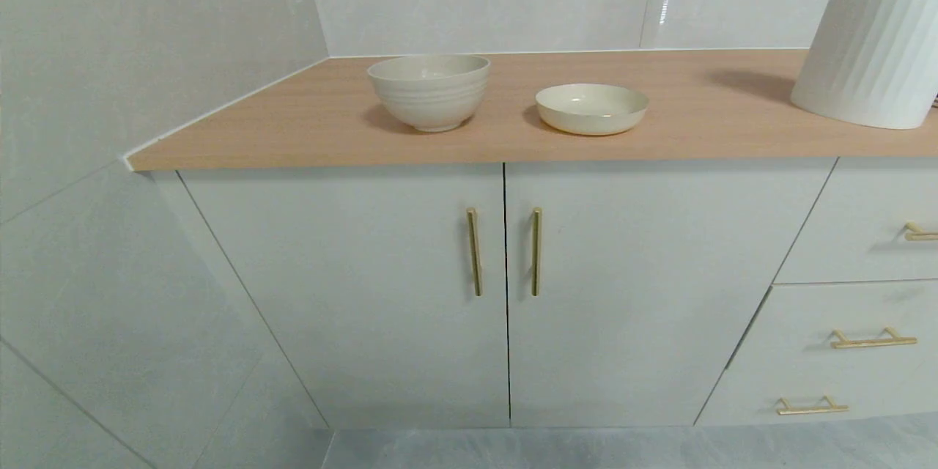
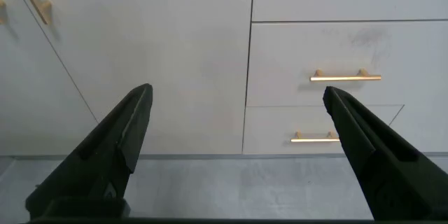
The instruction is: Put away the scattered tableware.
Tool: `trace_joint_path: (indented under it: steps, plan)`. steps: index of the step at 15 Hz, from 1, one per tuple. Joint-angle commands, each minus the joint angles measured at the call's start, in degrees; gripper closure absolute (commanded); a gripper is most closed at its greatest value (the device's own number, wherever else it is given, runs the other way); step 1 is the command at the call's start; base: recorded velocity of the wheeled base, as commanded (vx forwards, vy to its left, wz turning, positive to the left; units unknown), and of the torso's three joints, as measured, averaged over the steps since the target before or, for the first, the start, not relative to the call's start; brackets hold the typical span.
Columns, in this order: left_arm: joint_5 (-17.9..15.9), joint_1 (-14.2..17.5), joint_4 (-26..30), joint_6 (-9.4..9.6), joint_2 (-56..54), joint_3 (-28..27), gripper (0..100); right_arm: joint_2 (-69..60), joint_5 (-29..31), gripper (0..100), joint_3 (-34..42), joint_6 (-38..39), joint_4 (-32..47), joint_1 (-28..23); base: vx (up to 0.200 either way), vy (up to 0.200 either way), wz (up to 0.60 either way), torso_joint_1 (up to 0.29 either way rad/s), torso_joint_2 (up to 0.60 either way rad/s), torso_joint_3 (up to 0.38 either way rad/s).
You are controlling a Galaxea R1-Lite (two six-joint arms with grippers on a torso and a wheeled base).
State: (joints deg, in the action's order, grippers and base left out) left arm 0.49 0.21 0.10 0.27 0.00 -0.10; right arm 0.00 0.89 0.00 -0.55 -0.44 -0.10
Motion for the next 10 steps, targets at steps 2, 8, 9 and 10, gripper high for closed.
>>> trace_joint_path:
  steps: [2, 8, 9, 10]
  plan:
    - [0.0, 0.1, 0.0, 0.00, 0.1, -0.1, 0, 0.1, -0.4, 0, -2.2, 0.3, -0.6, 0.0, 0.000, 0.000, 0.00, 0.000, 0.00, 0.000]
    - [0.0, 0.1, 0.0, 0.00, 0.1, 0.0, 0, 29.6, -20.3, 0, -18.7, 1.3, 4.7, 3.0, 0.000, 0.000, 0.00, 0.000, 0.00, 0.000]
    - [0.0, 0.1, 0.0, 0.00, 0.1, 0.0, 0, 37.1, -21.5, 0, -20.9, 0.2, 4.6, 4.2, 0.000, 0.000, 0.00, 0.000, 0.00, 0.000]
    - [0.0, 0.1, 0.0, 0.00, 0.1, 0.0, 0, 41.1, -21.8, 0, -23.0, 0.1, 4.3, 6.1, 0.000, 0.000, 0.00, 0.000, 0.00, 0.000]
